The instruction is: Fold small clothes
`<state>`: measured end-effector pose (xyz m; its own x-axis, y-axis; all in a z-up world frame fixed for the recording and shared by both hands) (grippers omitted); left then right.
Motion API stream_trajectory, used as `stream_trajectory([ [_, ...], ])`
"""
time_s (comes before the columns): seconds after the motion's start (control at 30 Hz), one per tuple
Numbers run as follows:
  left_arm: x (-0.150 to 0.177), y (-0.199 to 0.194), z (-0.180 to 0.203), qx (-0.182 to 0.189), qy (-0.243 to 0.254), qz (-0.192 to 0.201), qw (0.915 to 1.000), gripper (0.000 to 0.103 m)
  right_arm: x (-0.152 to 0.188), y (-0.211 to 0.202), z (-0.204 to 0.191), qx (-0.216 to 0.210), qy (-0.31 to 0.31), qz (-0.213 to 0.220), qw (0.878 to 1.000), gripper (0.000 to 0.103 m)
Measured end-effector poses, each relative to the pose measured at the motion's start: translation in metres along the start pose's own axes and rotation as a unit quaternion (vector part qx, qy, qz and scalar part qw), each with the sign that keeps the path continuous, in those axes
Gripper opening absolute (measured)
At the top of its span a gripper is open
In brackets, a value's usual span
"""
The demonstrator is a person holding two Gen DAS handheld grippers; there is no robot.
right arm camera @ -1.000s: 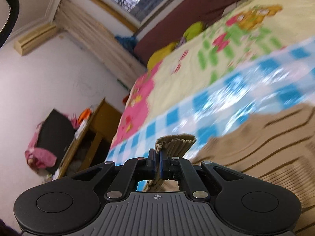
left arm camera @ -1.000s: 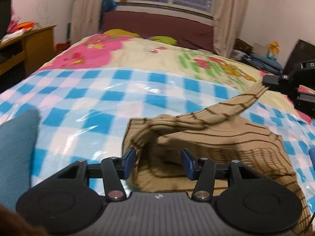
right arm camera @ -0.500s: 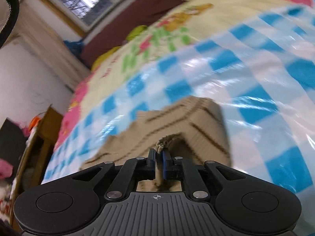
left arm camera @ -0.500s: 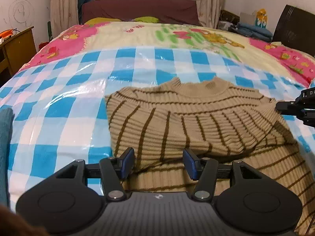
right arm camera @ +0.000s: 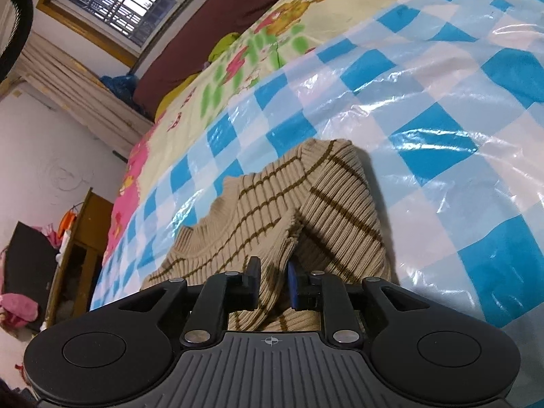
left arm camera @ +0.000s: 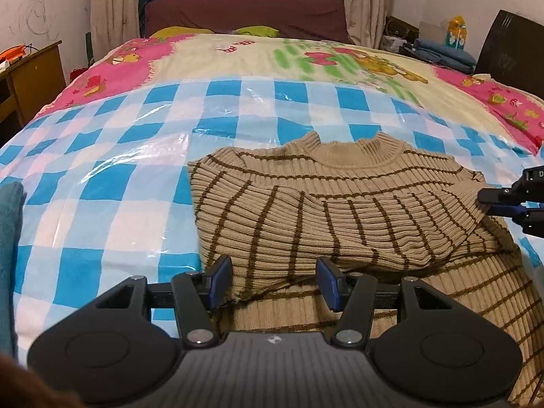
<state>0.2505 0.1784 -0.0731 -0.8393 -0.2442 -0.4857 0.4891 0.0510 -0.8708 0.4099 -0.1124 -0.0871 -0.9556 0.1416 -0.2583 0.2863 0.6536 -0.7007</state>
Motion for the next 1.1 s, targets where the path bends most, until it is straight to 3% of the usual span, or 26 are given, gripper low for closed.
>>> stream_trajectory([
  [0.07,-0.001,-0.001,-0.004,-0.001,-0.007,0.002,1.0,0.057,-0.001,-0.004,0.0,0.005,-0.004,0.006,1.0,0.007],
  [0.17,-0.004,-0.002,-0.012,0.001,-0.024,0.008,0.9997,0.057,0.001,-0.018,-0.004,-0.007,-0.014,0.022,1.0,0.005],
  [0.37,-0.007,0.009,-0.023,-0.006,-0.045,-0.004,0.999,0.058,0.003,-0.014,0.011,0.049,-0.02,0.022,0.998,0.007],
  [0.47,-0.003,0.019,-0.028,-0.021,-0.041,-0.022,0.9987,0.058,0.006,-0.012,0.016,0.054,-0.01,0.014,0.998,0.009],
  [0.7,-0.012,0.003,-0.028,0.001,-0.052,0.008,0.9986,0.058,0.006,-0.038,-0.019,0.093,-0.104,0.075,0.987,0.011],
  [0.87,-0.021,0.014,-0.017,0.002,-0.04,0.003,0.9992,0.058,0.011,-0.005,-0.042,0.082,-0.143,0.032,0.986,0.011],
  [1.0,-0.017,0.027,-0.021,-0.017,-0.028,-0.012,0.9994,0.067,0.008,0.019,-0.016,0.124,-0.12,-0.002,0.985,0.007],
  [1.1,-0.014,0.031,-0.028,-0.01,-0.042,-0.025,0.9988,0.068,0.007,0.018,-0.006,0.114,-0.104,-0.012,0.988,0.003],
])
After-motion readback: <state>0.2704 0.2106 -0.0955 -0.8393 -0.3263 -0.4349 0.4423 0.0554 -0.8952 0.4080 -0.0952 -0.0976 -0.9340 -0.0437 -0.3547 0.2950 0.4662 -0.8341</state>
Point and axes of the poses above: each gripper's, at about its wrist camera, not at the fingertips, and y roughly the way its jaws point, z to its right, x to its underside, the point moved 9 cm from there along y, roughly the way its jaws point, and after that the axes turned 15 degrees about -z, right-handed, at the moved point
